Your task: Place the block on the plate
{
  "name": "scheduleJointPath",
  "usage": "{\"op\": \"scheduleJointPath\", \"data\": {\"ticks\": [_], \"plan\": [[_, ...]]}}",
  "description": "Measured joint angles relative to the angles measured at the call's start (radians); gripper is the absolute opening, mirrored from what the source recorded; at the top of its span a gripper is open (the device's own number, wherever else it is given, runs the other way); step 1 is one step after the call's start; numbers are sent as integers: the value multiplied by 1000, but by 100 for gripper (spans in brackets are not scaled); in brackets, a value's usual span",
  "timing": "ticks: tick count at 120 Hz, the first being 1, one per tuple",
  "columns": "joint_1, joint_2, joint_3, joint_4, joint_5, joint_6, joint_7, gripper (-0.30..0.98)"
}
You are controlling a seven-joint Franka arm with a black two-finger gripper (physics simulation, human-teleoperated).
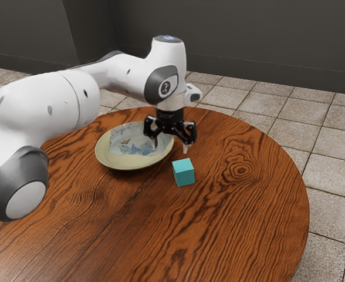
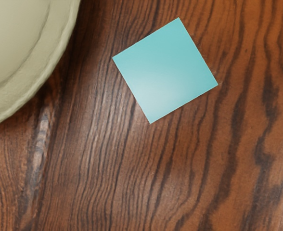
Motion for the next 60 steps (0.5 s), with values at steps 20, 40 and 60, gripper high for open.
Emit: {"op": "scheduleJointPath", "data": {"ticks": [20, 40, 60], "plan": [[-9, 115, 1, 42, -86, 59, -214, 69], [43, 193, -48, 131, -139, 104, -391, 69], [111, 207, -139, 126, -67, 169, -525, 69]]}}
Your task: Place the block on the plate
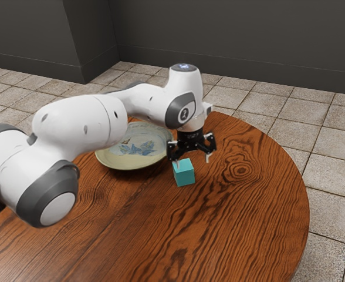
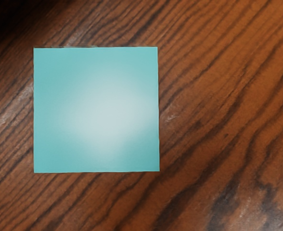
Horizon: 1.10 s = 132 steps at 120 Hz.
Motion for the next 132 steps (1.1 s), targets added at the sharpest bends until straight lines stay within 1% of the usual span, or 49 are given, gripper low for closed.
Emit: {"op": "scheduleJointPath", "data": {"ticks": [6, 15, 28, 38, 52, 65, 84, 112, 132], "plan": [[15, 1, -16, -9, 33, 13, -33, 69], [56, 2, -66, -15, 95, 31, -77, 69], [90, 15, -108, -18, 154, 54, -132, 69], [102, 26, -121, -18, 180, 71, -168, 69], [110, 51, -131, -13, 201, 97, -210, 69], [135, 61, -164, -11, 239, 119, -242, 69], [153, 71, -174, -11, 260, 150, -271, 66], [164, 74, -191, -25, 267, 169, -289, 52], [165, 81, -191, -26, 268, 174, -295, 49]]}}
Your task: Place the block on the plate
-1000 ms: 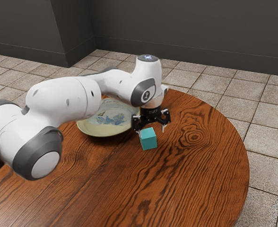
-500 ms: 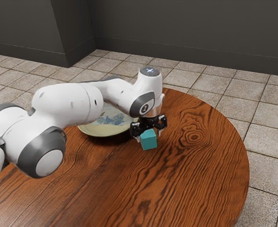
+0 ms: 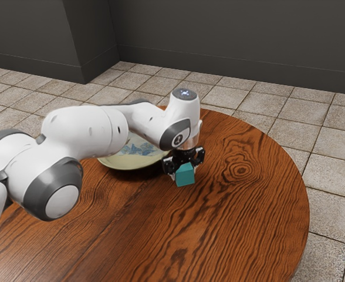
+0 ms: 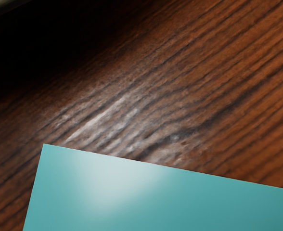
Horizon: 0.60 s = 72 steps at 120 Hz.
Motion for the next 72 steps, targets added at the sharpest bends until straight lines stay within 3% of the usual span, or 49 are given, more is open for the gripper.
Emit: {"op": "scheduleJointPath", "data": {"ticks": [72], "plan": [[-29, -91, 10, -61, -3, -10, -10, 40]]}}
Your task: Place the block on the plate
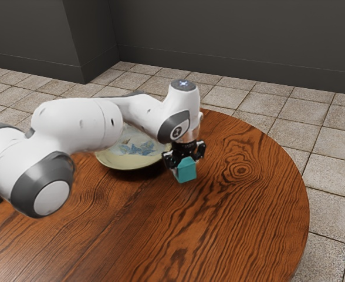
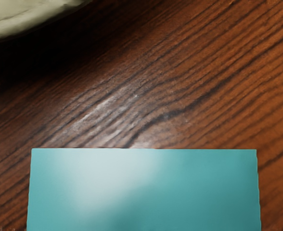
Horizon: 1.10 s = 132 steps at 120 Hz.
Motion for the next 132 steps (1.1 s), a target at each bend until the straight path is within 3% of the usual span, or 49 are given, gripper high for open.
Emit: {"op": "scheduleJointPath", "data": {"ticks": [20, 38, 56, 80, 96, 112, 132], "plan": [[30, -110, 0, -34, 3, 6, -4, 40], [151, -156, -1, -54, 5, 6, -7, 40], [275, -107, -6, -44, 4, 10, -10, 41], [303, -27, -11, -4, -6, 34, -13, 41], [306, -33, -10, -7, -6, 46, -11, 53], [294, -153, -15, -105, -4, 52, -9, 60], [281, -455, -48, -440, 28, 54, 5, 65]]}}
